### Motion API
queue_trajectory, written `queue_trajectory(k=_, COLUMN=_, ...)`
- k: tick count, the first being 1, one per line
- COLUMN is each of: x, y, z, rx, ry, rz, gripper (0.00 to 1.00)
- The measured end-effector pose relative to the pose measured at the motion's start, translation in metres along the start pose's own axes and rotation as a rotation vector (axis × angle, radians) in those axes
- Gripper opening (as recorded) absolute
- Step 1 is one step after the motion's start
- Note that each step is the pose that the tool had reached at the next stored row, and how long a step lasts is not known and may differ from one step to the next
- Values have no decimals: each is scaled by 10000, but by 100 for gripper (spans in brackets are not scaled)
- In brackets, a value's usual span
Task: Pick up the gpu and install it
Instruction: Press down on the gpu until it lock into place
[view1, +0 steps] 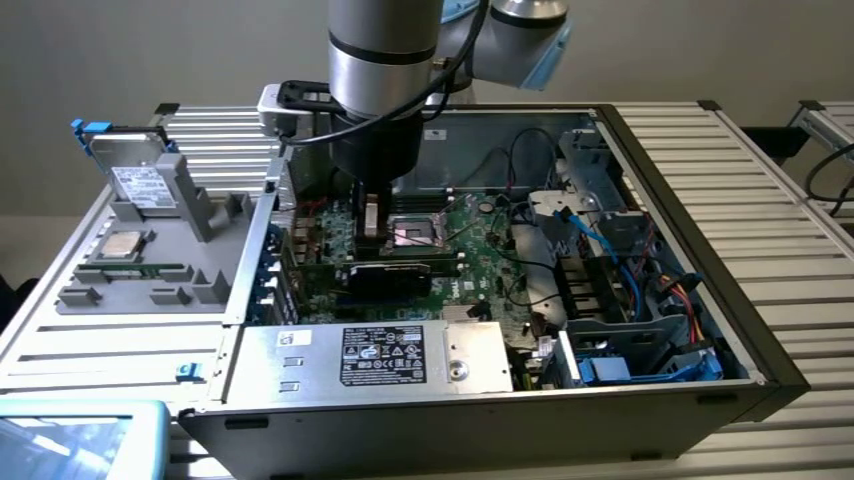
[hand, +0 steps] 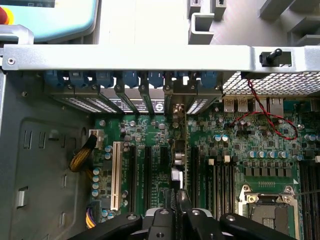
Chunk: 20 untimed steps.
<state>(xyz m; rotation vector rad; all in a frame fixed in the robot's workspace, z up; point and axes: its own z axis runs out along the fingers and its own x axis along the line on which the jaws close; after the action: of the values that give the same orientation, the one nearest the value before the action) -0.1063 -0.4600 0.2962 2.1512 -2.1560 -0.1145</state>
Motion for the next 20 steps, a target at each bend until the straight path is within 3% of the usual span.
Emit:
queue_trajectory(k=3, x=0, y=0, z=1, rx=0, ry=2, rz=0, gripper=12)
queue_trajectory(k=4, x=-14, y=3, z=5, rx=40, ry=13, rz=1, gripper=12)
queue_trajectory(k=7, x=-67, y=17, z=16, rx=268, ry=37, rz=8, gripper=12)
queue_trajectory(k=9, x=-89, y=35, z=27, rx=377, ry=51, rz=11, gripper=12)
queue_trajectory(k=17, x=-139, y=186, z=127, rx=543, ry=106, rz=19, gripper=12)
queue_trajectory(k=20, x=-141, y=204, z=169, rx=569, ry=130, rz=22, gripper=12)
